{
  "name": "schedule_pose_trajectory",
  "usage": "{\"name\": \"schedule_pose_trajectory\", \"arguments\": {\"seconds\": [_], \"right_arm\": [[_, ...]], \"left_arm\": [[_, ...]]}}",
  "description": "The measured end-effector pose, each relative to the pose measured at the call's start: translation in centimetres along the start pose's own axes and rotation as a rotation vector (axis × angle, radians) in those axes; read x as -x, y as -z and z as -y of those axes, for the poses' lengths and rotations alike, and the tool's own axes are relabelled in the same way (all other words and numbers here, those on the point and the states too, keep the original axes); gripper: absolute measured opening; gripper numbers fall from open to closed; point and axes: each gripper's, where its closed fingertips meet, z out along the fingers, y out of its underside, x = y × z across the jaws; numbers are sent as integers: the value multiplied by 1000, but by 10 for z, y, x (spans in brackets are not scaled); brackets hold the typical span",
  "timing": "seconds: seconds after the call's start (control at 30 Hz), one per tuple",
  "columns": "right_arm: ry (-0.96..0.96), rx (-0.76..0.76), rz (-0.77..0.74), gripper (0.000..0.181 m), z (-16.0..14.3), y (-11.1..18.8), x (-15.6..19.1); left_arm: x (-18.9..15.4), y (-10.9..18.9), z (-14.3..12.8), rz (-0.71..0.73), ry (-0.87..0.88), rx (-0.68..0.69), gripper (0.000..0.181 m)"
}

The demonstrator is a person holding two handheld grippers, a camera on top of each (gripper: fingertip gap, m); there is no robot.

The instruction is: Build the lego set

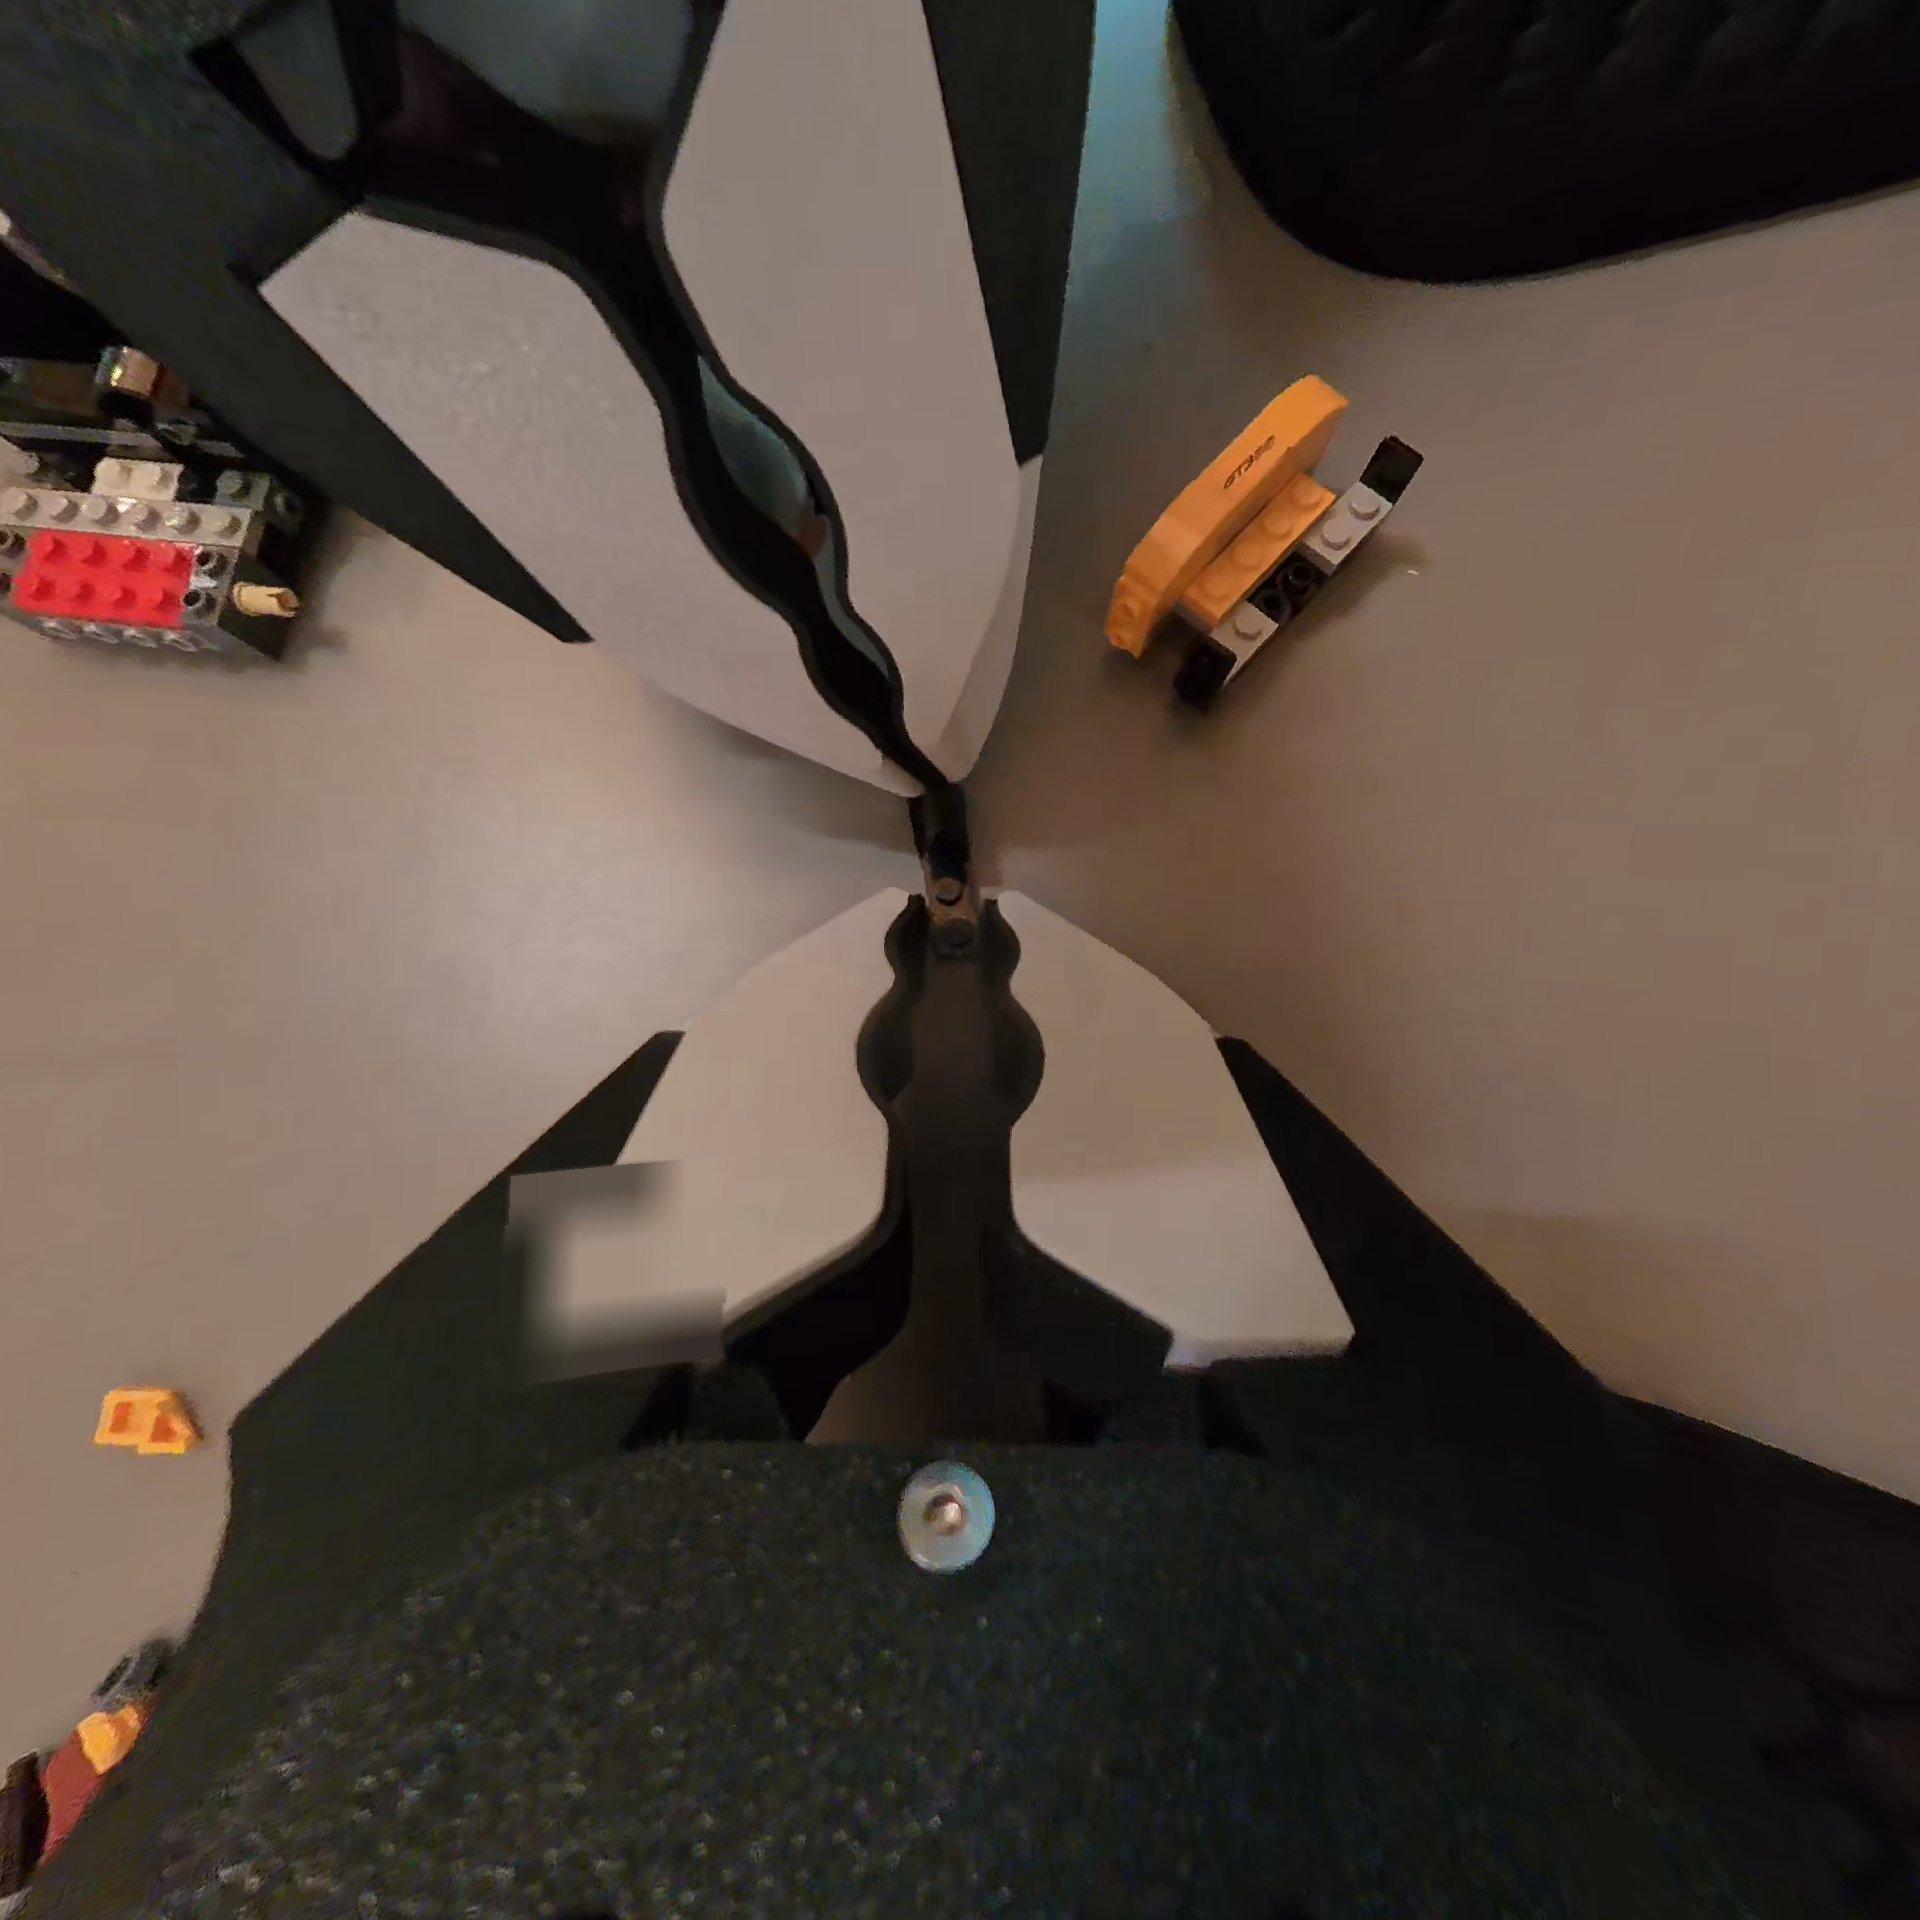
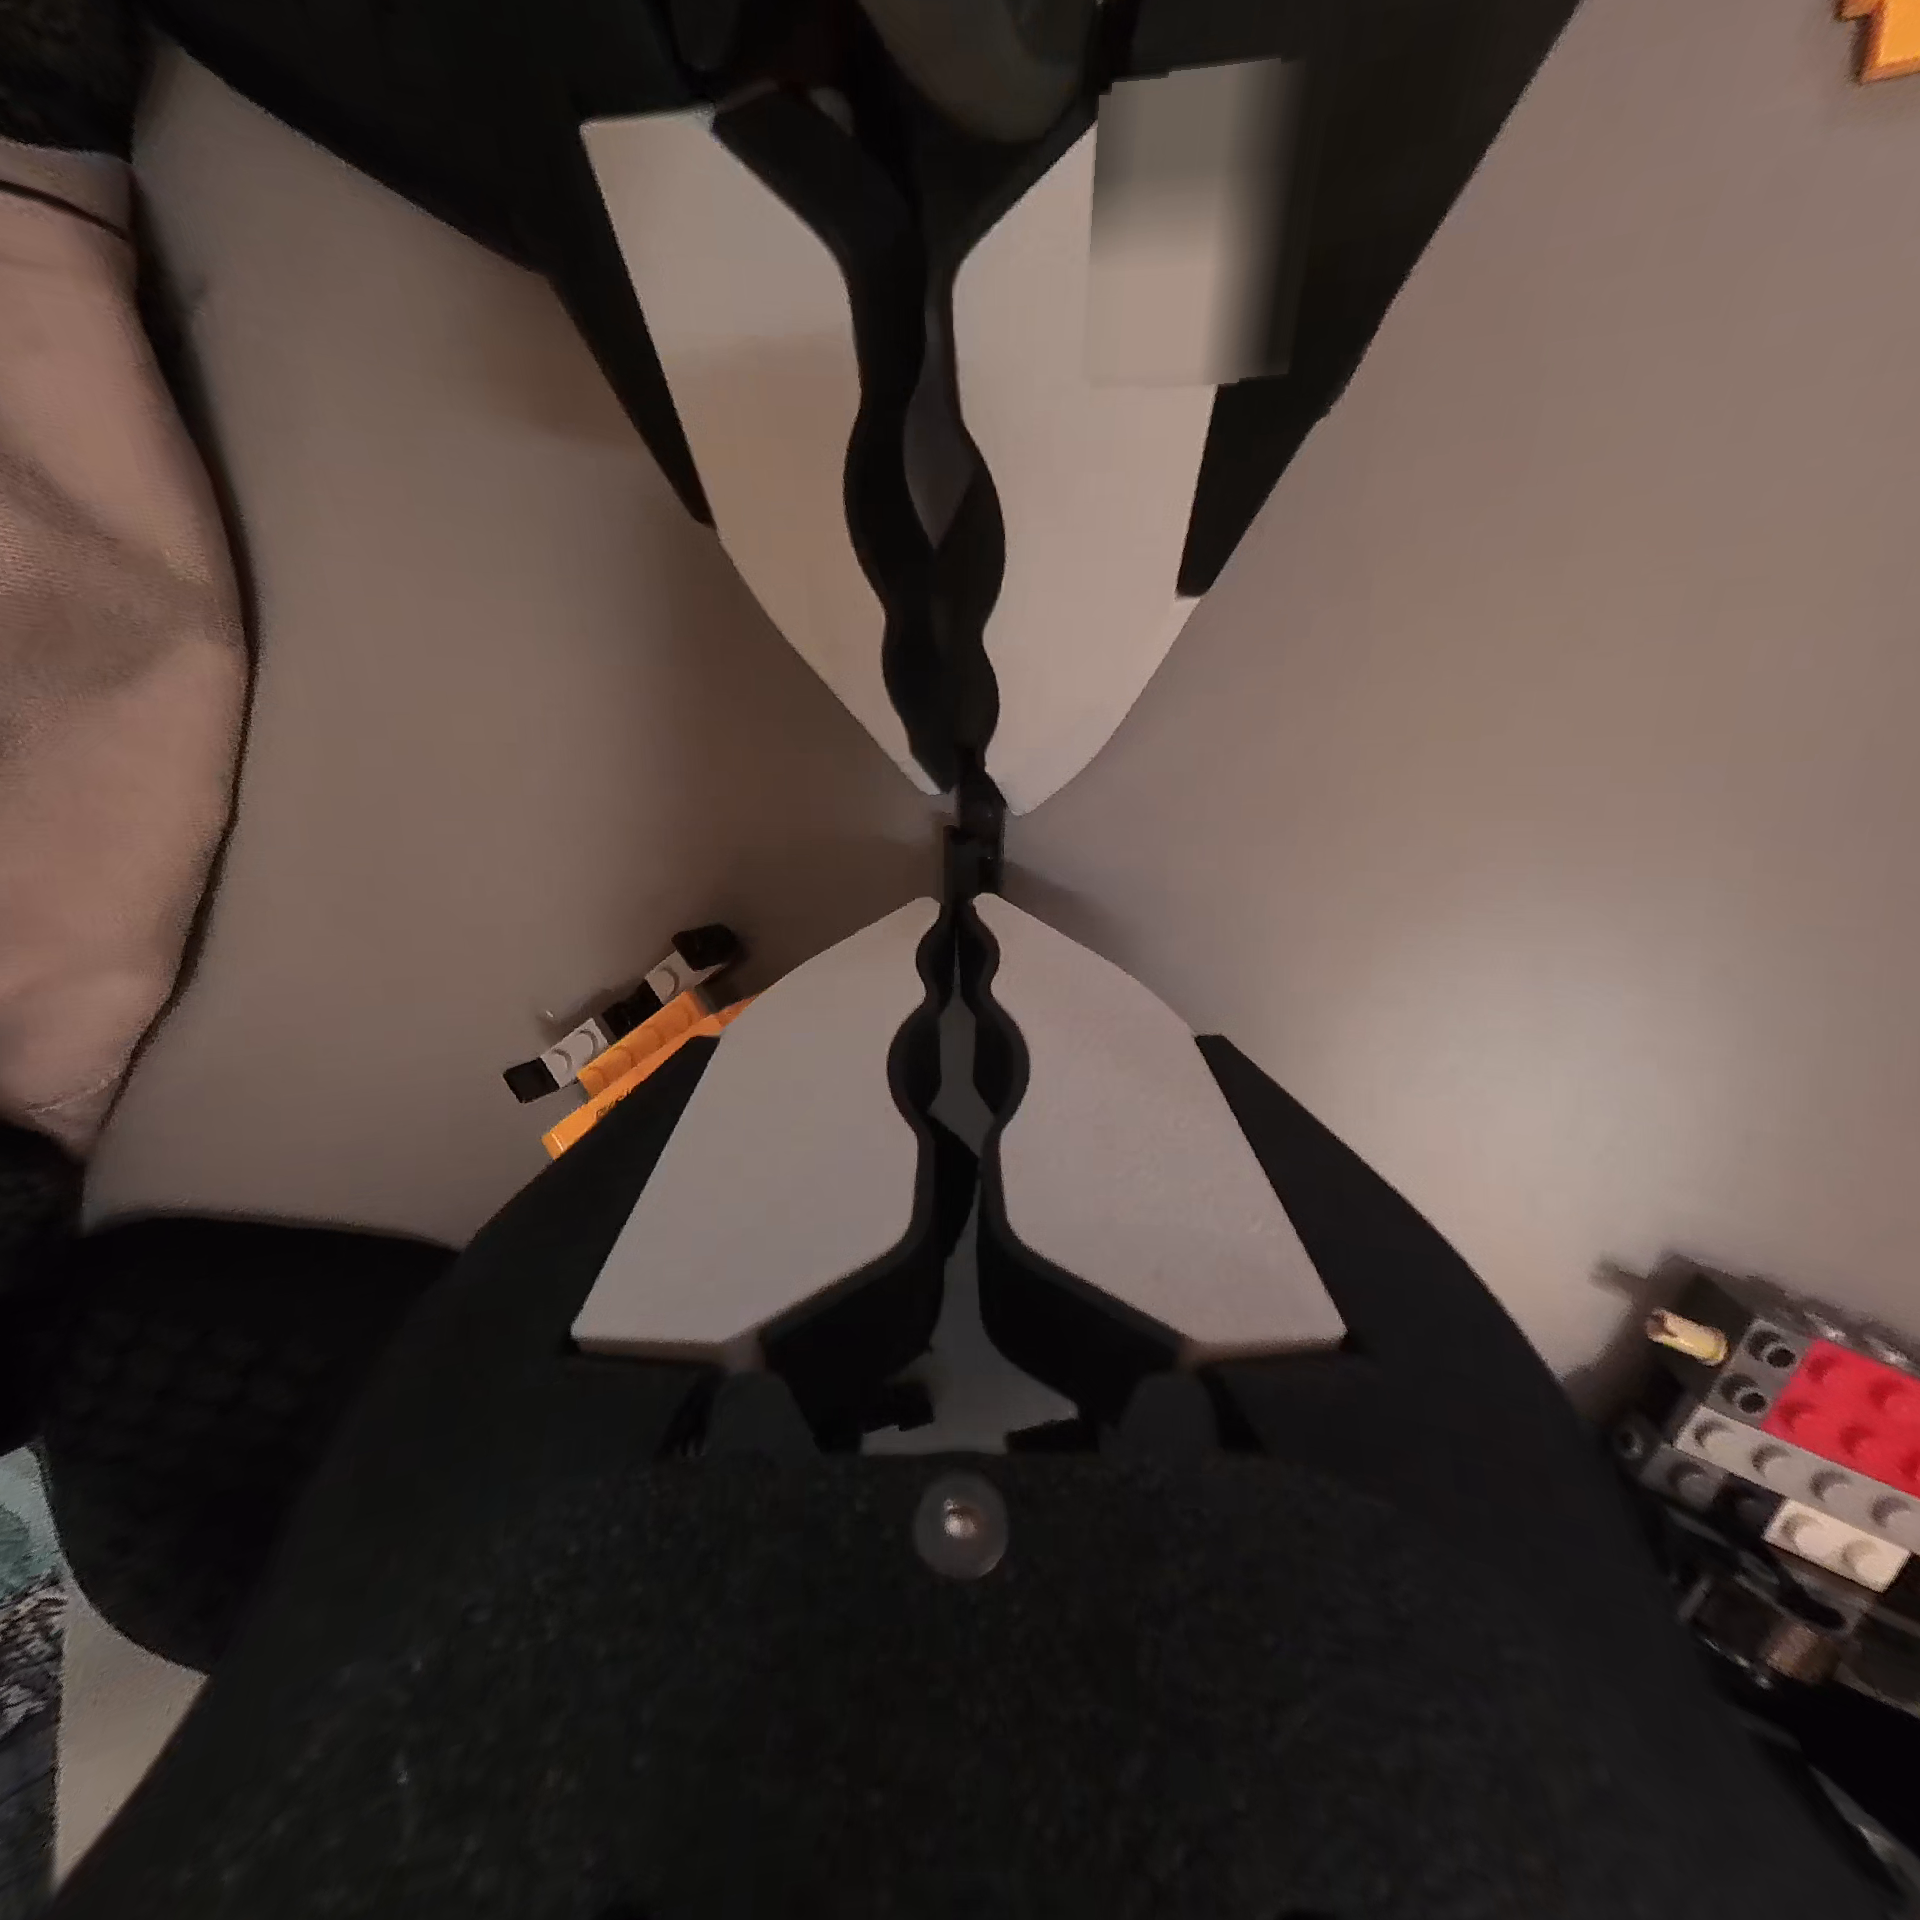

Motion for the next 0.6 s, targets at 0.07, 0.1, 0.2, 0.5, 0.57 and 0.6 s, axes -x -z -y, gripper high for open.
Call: {"name": "schedule_pose_trajectory", "arguments": {"seconds": [0.07, 0.1, 0.2, 0.5, 0.57, 0.6], "right_arm": [[-21, 5, 10, 0, 2, 0, 0], [-28, 9, 13, 0, 2, 0, 0], [-34, 18, 11, 0, 3, -1, -1], [-21, 10, -4, 0, 4, 2, -2], [7, -48, -41, 7, 9, 6, -4], [24, -80, -61, 12, 12, 8, -4]], "left_arm": [[0, 0, 1, 3, 0, -16, 17], [0, -1, 2, 8, 2, -25, 18], [0, -1, 5, 11, 4, -46, 16], [4, 1, 11, 35, 28, -76, 7], [4, 3, 13, 24, 48, -100, 7], [4, 3, 14, 20, 60, -112, 7]]}}
